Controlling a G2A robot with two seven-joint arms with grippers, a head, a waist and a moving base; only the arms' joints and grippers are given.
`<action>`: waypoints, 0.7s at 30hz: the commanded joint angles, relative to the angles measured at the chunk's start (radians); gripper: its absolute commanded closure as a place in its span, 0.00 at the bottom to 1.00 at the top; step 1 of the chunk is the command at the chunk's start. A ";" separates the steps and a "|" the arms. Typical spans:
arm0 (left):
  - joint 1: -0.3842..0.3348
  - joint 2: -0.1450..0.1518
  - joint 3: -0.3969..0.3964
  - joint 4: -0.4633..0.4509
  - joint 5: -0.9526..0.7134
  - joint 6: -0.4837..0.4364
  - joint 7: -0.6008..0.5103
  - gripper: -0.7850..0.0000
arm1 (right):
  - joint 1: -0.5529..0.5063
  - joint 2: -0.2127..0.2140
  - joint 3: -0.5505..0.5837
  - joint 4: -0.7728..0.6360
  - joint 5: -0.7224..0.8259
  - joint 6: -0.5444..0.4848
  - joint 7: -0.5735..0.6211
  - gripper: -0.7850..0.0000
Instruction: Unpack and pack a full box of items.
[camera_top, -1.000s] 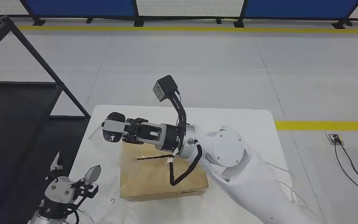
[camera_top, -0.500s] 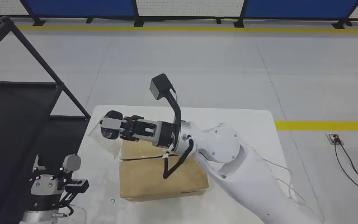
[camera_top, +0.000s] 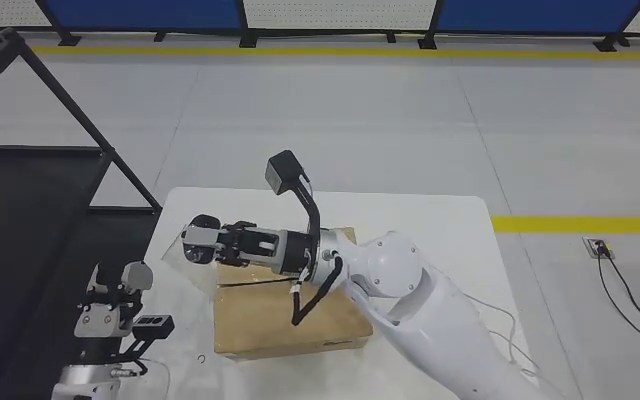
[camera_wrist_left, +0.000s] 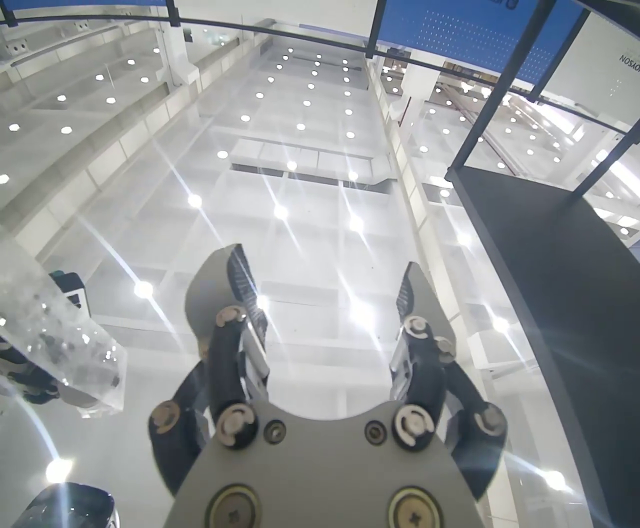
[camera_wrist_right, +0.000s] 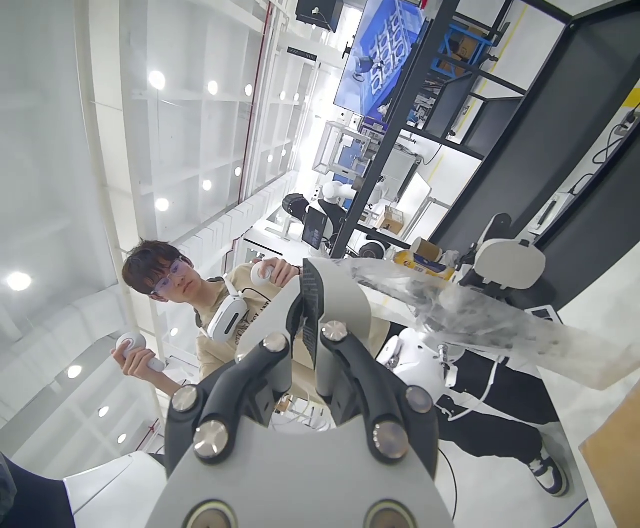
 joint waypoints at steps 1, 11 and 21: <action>-0.004 0.000 0.006 0.003 0.004 -0.002 0.008 1.00 | 0.000 -0.004 -0.007 0.004 0.001 -0.001 -0.001 1.00; 0.026 0.004 0.019 -0.014 0.047 0.061 0.022 1.00 | 0.003 -0.024 -0.018 0.048 0.012 0.004 0.007 1.00; 0.032 0.009 0.047 -0.042 0.083 0.104 0.064 1.00 | -0.003 -0.035 -0.006 0.079 0.014 0.010 0.030 1.00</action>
